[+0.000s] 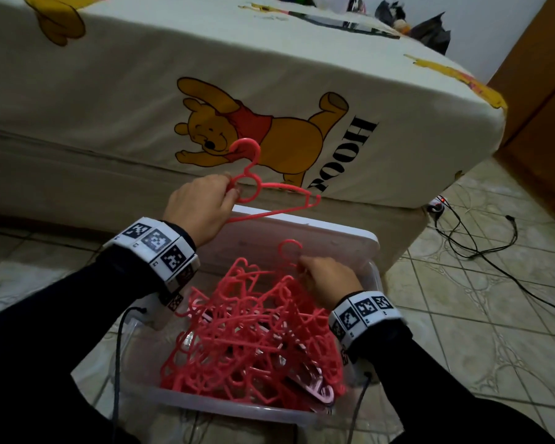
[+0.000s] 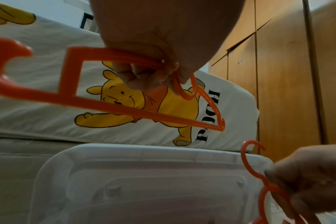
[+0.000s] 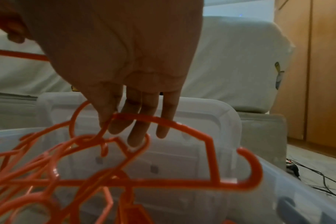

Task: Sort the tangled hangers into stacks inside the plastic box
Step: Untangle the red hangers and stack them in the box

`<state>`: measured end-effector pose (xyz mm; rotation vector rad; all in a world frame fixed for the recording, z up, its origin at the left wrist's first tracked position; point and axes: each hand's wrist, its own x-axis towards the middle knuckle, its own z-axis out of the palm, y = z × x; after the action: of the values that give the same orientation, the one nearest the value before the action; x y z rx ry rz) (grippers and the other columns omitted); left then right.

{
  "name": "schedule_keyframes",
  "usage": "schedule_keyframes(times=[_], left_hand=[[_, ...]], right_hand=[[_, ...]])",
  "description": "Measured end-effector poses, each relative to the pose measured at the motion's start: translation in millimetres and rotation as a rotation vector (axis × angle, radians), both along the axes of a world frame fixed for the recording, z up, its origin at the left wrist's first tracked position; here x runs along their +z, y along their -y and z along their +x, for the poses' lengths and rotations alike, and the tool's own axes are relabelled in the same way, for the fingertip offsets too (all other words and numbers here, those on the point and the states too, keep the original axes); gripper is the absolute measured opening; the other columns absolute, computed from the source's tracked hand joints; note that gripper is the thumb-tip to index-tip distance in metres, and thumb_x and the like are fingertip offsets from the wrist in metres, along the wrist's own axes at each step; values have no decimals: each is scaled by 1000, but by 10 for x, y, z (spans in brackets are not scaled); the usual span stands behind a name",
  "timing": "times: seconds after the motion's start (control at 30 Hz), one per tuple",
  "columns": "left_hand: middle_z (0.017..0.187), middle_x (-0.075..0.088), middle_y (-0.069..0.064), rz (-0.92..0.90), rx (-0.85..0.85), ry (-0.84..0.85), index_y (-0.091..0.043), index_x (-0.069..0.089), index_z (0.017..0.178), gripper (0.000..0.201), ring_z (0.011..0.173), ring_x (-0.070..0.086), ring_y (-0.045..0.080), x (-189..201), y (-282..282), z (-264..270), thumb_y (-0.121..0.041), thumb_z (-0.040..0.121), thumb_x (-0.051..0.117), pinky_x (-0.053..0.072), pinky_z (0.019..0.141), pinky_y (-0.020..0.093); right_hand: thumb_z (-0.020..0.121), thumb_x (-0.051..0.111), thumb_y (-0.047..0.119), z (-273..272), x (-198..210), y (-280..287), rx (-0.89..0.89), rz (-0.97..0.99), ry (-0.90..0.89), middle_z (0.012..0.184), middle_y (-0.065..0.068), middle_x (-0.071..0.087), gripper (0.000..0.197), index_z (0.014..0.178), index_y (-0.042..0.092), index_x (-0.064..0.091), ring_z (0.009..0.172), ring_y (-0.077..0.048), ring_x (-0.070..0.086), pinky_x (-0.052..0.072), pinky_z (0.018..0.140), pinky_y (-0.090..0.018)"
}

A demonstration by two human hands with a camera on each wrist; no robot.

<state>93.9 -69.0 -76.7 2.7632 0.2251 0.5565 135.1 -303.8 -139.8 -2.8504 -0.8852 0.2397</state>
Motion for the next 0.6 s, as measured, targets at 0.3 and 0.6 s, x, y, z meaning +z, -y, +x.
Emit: schedule_keyframes(times=[0.3,0.6], left_hand=[[95,60,4,-88,-104,-7,-19,55,101,23,90,58,30,4,-11,-4,-36,98,40,46,72,41],[96,53,-16,-214,-448,-258,-30,52,107,54,80,51,-3,-113,125,-21,-71,72,50,36,62,13]], right_hand=[[92,52,9,91,187,-27,-28,425,-100,85,-2,59,14,81,19,49,81,-21,54,36,69,-28],[93,55,11,26,430,23,14,552,-171,84,-4,66,13,82,18,54,81,-22,63,52,77,-43]])
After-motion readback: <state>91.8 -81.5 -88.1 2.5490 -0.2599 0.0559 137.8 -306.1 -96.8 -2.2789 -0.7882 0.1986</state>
